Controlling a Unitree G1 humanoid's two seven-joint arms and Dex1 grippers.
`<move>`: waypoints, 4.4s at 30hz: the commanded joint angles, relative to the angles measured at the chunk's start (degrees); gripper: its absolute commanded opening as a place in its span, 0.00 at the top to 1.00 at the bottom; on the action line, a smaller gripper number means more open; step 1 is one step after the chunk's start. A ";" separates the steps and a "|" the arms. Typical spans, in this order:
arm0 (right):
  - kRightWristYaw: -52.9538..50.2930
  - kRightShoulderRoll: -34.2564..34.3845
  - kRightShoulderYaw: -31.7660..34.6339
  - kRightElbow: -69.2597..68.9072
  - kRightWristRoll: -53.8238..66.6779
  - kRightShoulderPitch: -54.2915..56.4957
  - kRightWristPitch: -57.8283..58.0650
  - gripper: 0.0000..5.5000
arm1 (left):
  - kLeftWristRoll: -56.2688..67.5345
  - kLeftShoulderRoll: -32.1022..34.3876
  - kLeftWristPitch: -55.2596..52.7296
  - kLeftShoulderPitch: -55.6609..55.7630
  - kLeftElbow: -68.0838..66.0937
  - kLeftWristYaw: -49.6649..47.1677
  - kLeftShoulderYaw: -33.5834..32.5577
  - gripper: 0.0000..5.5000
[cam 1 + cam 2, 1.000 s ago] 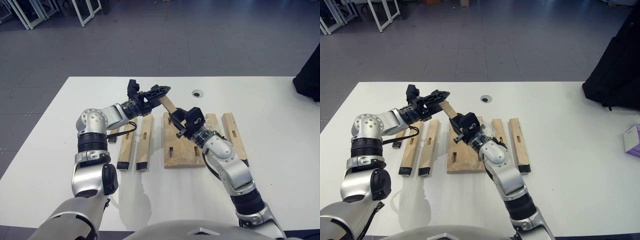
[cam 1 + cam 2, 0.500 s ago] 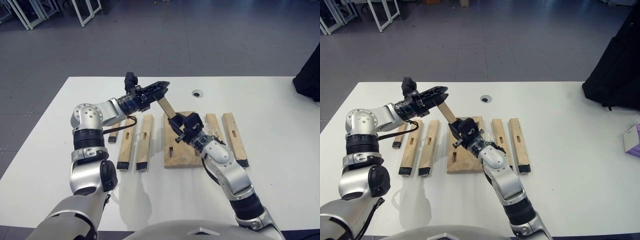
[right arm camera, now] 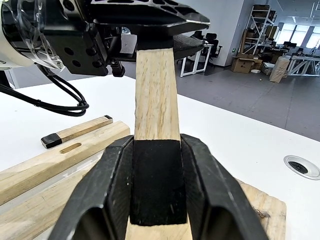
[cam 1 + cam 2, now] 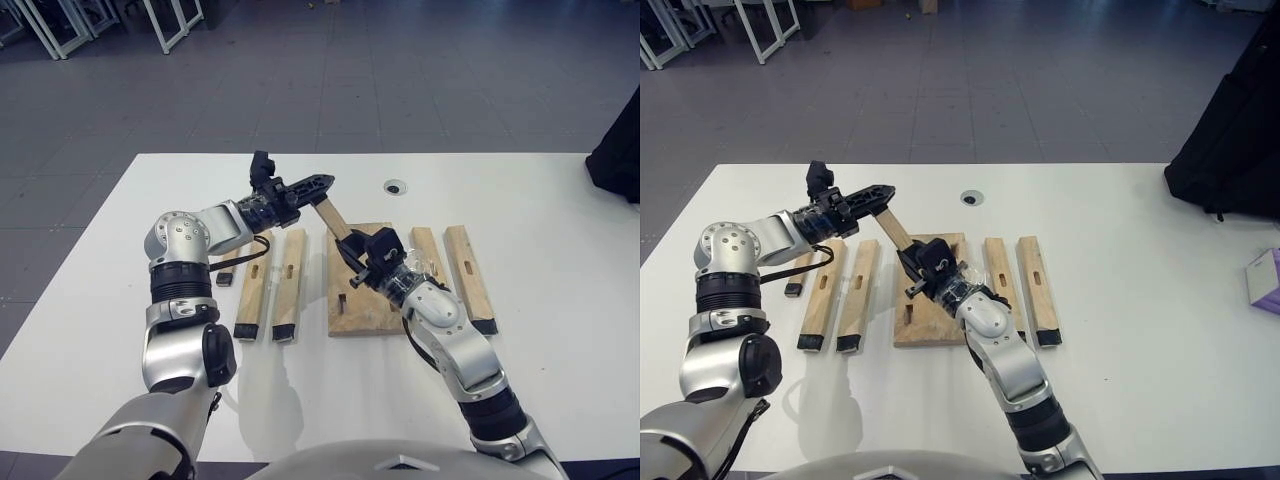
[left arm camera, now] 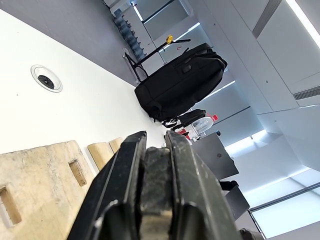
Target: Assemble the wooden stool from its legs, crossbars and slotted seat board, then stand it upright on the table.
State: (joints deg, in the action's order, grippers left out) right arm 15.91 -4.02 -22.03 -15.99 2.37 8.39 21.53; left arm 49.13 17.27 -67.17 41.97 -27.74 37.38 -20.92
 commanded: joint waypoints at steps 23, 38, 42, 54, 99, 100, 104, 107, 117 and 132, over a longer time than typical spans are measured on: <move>-10.36 0.87 7.52 -7.96 -3.73 -8.89 5.89 0.22 | -27.81 4.96 21.36 -20.31 41.93 -31.79 -0.44 0.92; -13.45 2.40 9.76 -8.02 -3.49 -9.22 8.41 0.22 | -30.91 -5.02 25.78 -34.46 54.93 -36.43 5.24 0.92; -12.81 1.96 9.29 -7.71 -3.55 -8.83 8.74 0.22 | -32.72 -5.83 29.47 -36.86 51.68 -35.81 6.77 0.92; -12.51 1.91 9.54 -6.65 -3.79 -7.68 8.70 0.22 | -34.23 -6.81 32.03 -39.94 50.99 -36.19 9.31 0.92; -12.21 2.17 10.47 -5.57 -4.43 -5.26 8.52 0.22 | -41.79 -12.47 37.15 -44.65 49.39 -40.59 14.38 0.92; -12.21 2.18 10.44 -5.59 -4.47 -5.29 8.53 0.22 | -41.94 -12.54 37.27 -44.69 49.34 -40.56 14.34 0.92; -12.16 2.12 10.36 -5.70 -4.51 -5.45 8.71 0.22 | -42.30 -12.66 37.50 -44.88 49.44 -40.34 14.38 0.92; -12.02 2.09 10.16 -5.78 -4.52 -5.37 8.91 0.22 | -42.39 -12.70 37.28 -45.31 50.22 -40.29 14.44 0.82; -12.29 2.35 10.28 -5.80 -4.51 -5.86 8.59 0.22 | -43.17 -10.43 32.83 -40.48 55.57 -40.71 12.34 0.61; -13.45 3.71 10.14 -5.21 -4.47 -5.68 8.31 0.22 | -36.33 -2.21 20.91 -18.29 49.49 -34.93 6.65 0.61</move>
State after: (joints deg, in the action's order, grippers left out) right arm 2.59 -0.66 -12.31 -21.40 -2.11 2.15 29.66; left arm 13.16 15.35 -46.73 25.59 25.31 1.45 -15.71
